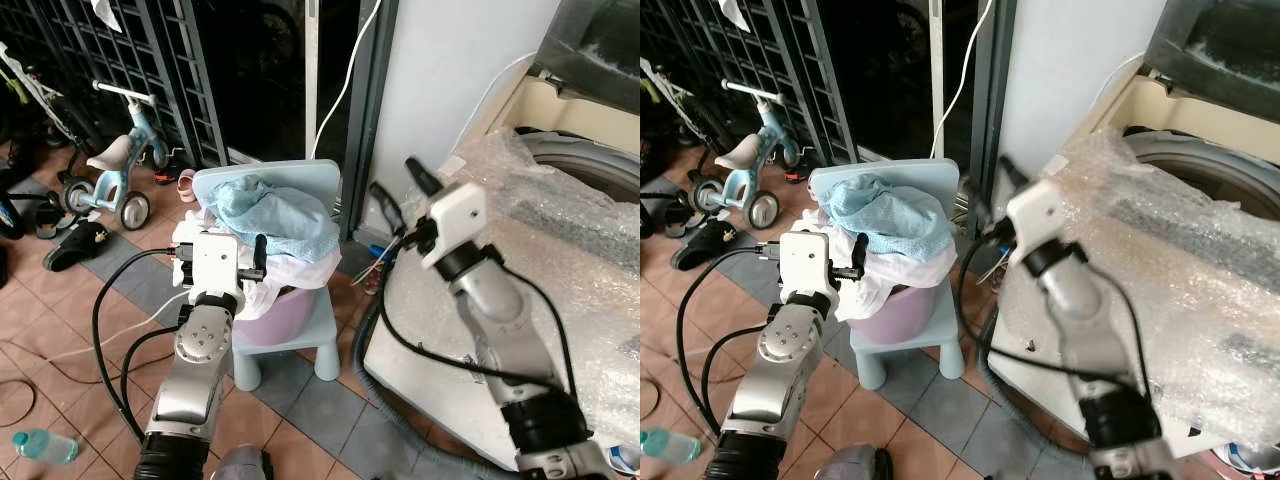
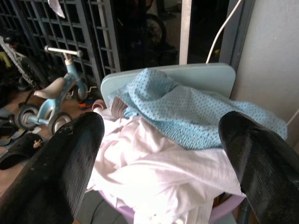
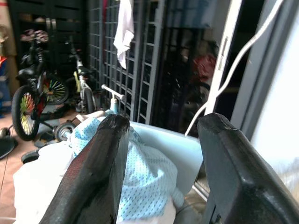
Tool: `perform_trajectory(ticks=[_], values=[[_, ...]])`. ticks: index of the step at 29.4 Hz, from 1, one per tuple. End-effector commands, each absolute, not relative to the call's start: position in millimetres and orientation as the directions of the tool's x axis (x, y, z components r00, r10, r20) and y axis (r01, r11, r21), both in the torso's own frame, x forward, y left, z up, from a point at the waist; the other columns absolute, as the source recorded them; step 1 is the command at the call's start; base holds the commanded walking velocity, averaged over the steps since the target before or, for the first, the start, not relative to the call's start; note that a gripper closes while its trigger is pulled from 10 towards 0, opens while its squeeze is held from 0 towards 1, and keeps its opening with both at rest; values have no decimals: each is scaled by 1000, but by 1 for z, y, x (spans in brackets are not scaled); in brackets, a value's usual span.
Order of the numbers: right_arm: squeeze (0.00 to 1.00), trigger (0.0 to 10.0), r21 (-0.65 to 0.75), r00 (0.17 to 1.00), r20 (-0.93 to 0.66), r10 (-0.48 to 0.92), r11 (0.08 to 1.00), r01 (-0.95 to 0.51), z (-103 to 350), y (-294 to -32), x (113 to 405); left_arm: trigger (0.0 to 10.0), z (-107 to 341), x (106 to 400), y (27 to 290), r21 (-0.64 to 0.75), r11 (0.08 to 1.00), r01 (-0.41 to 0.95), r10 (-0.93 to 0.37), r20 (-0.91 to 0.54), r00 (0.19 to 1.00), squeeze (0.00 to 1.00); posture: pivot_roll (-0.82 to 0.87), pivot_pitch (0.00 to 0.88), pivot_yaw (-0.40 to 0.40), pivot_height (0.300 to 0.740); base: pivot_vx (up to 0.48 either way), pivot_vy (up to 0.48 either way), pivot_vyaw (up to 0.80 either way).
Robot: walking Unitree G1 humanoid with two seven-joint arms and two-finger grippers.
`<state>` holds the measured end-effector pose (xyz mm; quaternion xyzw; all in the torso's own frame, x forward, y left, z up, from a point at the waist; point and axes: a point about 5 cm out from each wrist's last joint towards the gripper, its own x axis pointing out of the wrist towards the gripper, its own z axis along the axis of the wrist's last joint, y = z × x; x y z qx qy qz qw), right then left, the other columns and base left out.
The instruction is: Clothes washing
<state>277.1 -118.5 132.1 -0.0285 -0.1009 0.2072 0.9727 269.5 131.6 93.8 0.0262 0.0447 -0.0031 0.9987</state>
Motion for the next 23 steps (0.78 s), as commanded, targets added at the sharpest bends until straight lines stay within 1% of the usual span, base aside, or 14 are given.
perform_trajectory(ticks=[1,2,4,5,6,11,14,15,18,19,21,23], values=[[0,10000,-43,951,178,255,967,-251,128,-130,273,10000,86,263,135,22,1000,1,2,-144,990,0,-36,0,41,740,0,0,0],[0,10000,-43,951,178,255,967,-251,128,-130,273,10000,86,263,135,22,1000,1,2,-144,990,0,-36,0,41,740,0,0,0],[0,10000,16,980,118,161,986,-164,113,-134,271,10000,82,261,138,-8,1000,-7,5,-169,986,0,-46,0,55,740,0,0,0],[0,10000,77,996,46,72,994,-75,101,-140,268,10000,81,262,140,-26,1000,-15,10,-181,983,0,-56,0,61,740,0,0,0],[0,10000,90,999,23,45,995,-47,97,-142,267,10000,80,262,141,-29,999,-17,12,-185,983,0,-56,0,61,740,0,0,0],[0,10000,54,996,-79,51,997,-47,85,-145,257,10000,85,267,138,6,1000,27,-26,-152,988,0,-66,0,59,740,0,0,0],[0,10000,5,995,-102,18,1000,-18,81,-148,255,10000,87,268,138,9,999,32,-31,-142,989,0,-66,0,53,740,0,0,0],[0,10000,28,996,-87,18,999,-15,84,-147,255,10000,88,268,139,10,999,32,-30,-138,990,0,-64,0,48,740,0,0,0],[0,10000,39,998,-63,7,999,-5,89,-147,255,10000,90,270,141,24,999,23,-20,-125,992,0,-64,0,48,740,0,0,0],[0,10000,42,998,-60,31,999,-29,90,-146,254,10000,91,270,141,22,999,30,-27,-122,992,0,-63,0,49,740,0,0,0],[0,10000,89,993,-104,56,995,-47,84,-145,251,10000,91,269,138,26,999,38,-34,-123,992,0,-58,0,52,740,0,0,0],[0,10000,89,993,-114,43,995,-33,85,-147,251,10000,92,268,138,28,999,27,-23,-129,991,0,-52,0,57,740,0,0,0]])
